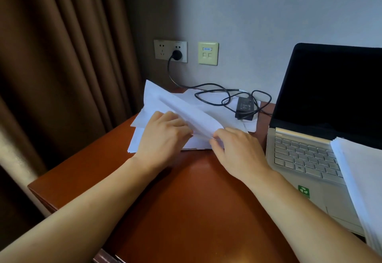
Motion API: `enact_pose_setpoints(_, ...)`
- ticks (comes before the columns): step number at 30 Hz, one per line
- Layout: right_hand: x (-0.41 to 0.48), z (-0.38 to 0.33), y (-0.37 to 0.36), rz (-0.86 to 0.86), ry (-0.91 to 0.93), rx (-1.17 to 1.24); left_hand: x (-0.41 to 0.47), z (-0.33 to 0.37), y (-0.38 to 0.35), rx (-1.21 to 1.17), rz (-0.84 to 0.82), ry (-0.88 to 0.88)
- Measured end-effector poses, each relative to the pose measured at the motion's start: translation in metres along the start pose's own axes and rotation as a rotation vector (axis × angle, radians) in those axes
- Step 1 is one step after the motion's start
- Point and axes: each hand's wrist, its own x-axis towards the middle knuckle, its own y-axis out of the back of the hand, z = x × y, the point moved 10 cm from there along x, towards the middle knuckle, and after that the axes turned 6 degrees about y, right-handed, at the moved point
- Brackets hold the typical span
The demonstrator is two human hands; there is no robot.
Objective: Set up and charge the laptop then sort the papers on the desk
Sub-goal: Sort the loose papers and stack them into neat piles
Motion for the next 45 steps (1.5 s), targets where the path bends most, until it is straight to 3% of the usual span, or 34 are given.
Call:
enact_pose_setpoints(4,0.000,0.003,-0.010,-0.093,-0.041,-0.052,0.000,0.005,0.021,0.019,0.181,-0.005)
enact_pose_setpoints(8,-0.001,0.024,0.001,-0.029,-0.188,-0.161,-0.001,0.022,0.034,-0.050,0.241,-0.123)
enact_pose_setpoints(11,-0.003,0.033,0.005,-0.003,-0.274,-0.140,-0.003,0.026,0.005,-0.187,-0.038,-0.159)
enact_pose_setpoints(15,-0.004,0.037,0.011,0.073,-0.306,-0.106,-0.014,-0.008,-0.049,-0.121,-0.548,0.156)
enact_pose_setpoints(18,-0.005,0.037,0.012,0.094,-0.298,-0.100,-0.015,-0.012,-0.055,-0.053,-0.633,0.200)
enact_pose_setpoints(23,-0.006,0.036,0.017,0.193,-0.270,-0.009,-0.013,-0.019,-0.055,0.072,-0.637,0.244)
enact_pose_setpoints(28,-0.013,0.042,0.042,0.416,-0.277,0.134,-0.004,-0.033,-0.044,0.010,-0.544,0.366)
enact_pose_setpoints(33,-0.018,0.068,0.062,0.581,-0.376,0.273,-0.003,-0.066,-0.027,-0.270,-0.365,0.686)
enact_pose_setpoints(37,-0.020,0.081,0.066,0.638,-0.421,0.354,-0.001,-0.080,-0.014,-0.481,-0.287,0.827)
enact_pose_setpoints(40,-0.017,0.085,0.064,0.637,-0.415,0.395,0.014,-0.080,0.001,-0.601,-0.203,0.879)
enact_pose_setpoints(45,-0.006,0.086,0.058,0.518,-0.414,0.558,0.050,-0.040,0.024,-1.017,-0.184,0.785)
